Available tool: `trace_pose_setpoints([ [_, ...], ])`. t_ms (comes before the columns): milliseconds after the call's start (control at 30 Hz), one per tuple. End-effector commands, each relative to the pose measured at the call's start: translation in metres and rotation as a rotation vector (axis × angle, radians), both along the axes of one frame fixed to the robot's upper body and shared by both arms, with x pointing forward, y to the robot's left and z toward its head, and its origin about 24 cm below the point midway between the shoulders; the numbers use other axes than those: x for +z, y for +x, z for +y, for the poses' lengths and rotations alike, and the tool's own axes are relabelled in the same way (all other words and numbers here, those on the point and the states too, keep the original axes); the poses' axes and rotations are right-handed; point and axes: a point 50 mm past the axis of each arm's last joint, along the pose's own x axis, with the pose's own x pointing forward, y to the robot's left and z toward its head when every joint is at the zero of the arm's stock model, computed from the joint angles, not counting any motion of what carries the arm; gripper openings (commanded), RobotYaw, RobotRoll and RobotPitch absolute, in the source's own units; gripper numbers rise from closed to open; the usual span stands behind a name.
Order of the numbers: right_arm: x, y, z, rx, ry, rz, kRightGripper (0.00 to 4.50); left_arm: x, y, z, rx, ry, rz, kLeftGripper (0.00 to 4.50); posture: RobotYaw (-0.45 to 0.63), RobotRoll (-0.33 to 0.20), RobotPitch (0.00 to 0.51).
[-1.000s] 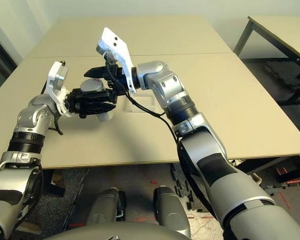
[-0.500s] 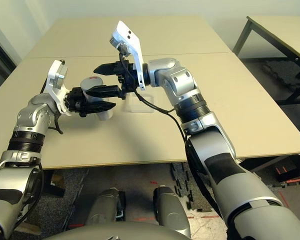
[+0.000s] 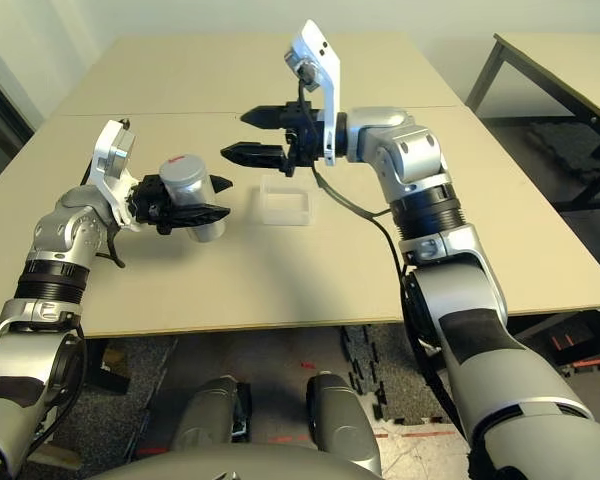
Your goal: Pour the medicine from the bottle into the box.
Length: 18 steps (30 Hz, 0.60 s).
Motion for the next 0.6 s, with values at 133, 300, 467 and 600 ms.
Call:
trace_pose_setpoints([
  [133, 0.002, -0.001, -0.01, -0.023, -0.007, -0.002, 4.5, 0.0, 0.001, -0.001, -0.01, 0.022, -0.003, 2.67, -0.09, 0.0, 0.035],
  [300, 0.007, -0.011, 0.006, 0.051, -0.011, -0.012, 4.5, 0.0, 0.003, -0.001, -0.011, 0.026, -0.006, 2.67, -0.09, 0.0, 0.032],
  [467, 0.008, -0.018, 0.023, 0.109, -0.033, -0.011, 4.5, -0.001, 0.004, -0.001, -0.011, 0.044, -0.013, 2.67, -0.09, 0.0, 0.031],
  [600, 0.011, -0.024, 0.044, 0.167, -0.05, -0.013, 4.5, 0.0, 0.005, 0.0, -0.005, 0.048, -0.02, 2.67, -0.09, 0.0, 0.033],
])
